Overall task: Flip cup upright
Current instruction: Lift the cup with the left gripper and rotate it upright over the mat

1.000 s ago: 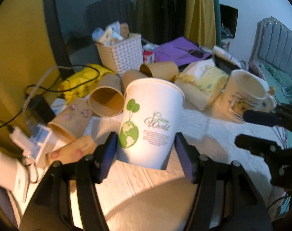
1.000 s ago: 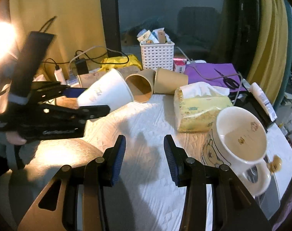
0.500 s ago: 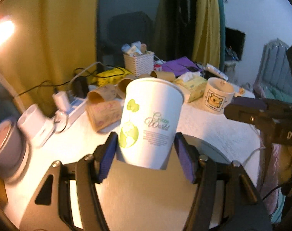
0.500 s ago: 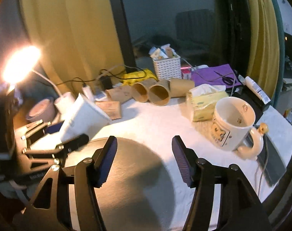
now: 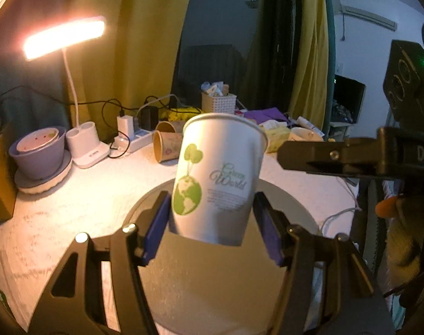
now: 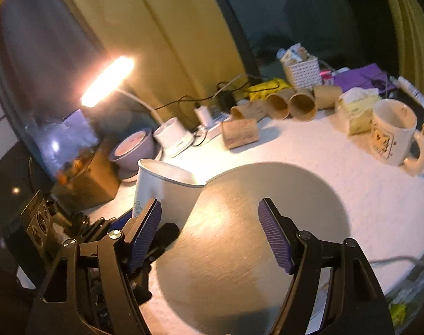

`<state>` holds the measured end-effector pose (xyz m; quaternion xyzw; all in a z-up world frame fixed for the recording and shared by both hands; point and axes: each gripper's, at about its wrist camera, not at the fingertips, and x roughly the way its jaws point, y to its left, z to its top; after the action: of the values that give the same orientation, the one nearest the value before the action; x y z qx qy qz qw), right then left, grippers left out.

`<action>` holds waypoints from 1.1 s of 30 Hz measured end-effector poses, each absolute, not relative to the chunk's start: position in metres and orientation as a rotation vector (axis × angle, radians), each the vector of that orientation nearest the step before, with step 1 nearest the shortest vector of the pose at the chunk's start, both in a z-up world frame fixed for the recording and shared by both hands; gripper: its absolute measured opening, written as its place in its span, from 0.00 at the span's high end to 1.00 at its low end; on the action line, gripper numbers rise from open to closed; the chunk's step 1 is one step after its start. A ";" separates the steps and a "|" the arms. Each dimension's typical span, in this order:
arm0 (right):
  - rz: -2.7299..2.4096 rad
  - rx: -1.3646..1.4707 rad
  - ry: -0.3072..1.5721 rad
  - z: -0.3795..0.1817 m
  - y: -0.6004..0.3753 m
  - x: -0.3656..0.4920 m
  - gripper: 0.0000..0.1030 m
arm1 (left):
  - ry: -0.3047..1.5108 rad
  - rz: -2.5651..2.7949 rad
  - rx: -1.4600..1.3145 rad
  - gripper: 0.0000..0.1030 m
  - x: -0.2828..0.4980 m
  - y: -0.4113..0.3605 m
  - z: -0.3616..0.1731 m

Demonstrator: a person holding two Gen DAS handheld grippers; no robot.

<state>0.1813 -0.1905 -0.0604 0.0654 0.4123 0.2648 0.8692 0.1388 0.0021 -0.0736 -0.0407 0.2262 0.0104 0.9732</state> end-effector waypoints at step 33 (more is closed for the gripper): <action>0.772 0.223 0.992 -0.065 -0.170 0.182 0.33 | 0.444 -0.241 -0.064 0.40 0.116 -0.002 -0.078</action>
<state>0.1816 -0.1702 -0.0652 0.1040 0.4629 0.3605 0.8031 0.1163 -0.0017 -0.0776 -0.0318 0.2198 -0.1190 0.9677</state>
